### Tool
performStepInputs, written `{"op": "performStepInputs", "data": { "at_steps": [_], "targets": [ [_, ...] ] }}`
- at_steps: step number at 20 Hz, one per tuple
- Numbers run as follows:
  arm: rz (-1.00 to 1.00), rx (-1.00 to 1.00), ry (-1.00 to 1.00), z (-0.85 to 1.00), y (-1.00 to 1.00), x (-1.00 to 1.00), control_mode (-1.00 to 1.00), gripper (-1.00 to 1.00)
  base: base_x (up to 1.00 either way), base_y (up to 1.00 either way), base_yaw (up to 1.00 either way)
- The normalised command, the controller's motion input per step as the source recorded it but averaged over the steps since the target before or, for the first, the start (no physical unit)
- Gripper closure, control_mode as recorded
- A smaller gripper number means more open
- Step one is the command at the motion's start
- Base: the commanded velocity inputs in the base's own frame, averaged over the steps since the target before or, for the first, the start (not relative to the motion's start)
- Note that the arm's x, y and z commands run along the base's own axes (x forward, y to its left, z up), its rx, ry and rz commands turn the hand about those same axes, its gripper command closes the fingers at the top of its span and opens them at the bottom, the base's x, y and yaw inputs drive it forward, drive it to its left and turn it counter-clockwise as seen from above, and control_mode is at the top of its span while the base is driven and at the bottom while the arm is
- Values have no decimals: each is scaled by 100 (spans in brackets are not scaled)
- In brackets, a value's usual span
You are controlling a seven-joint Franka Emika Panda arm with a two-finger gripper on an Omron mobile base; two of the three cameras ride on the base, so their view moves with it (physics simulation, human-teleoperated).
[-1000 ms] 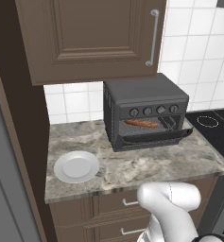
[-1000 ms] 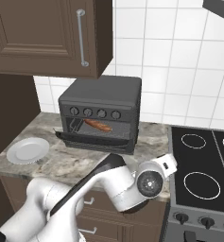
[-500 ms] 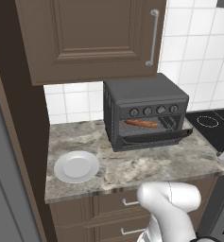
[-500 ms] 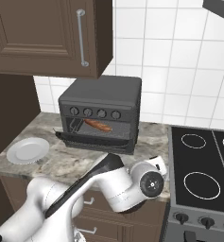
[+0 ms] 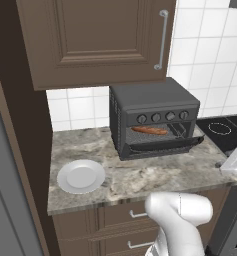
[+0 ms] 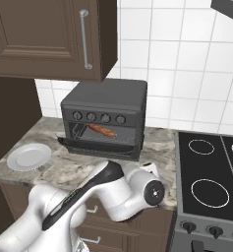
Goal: Pull the toaster oven rack outwards. Pick up the baguette from the plate and place it on the toaster oven rack. Close the toaster oven door fully and set the temperature to the lowest setting.
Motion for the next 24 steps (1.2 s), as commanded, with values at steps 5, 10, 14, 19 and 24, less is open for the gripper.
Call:
{"op": "performStepInputs", "data": {
  "at_steps": [5,10,14,19,24],
  "targets": [
    [6,17,0,-13,40,31,-100,-100,0,0,0],
    [0,7,0,-32,32,40,-100,-100,0,0,0],
    [0,6,0,-30,19,41,-100,-100,0,0,0],
    [0,13,0,-10,18,51,-100,-100,0,0,0],
    [1,14,0,-6,14,53,-100,-100,0,0,0]
  ]
}}
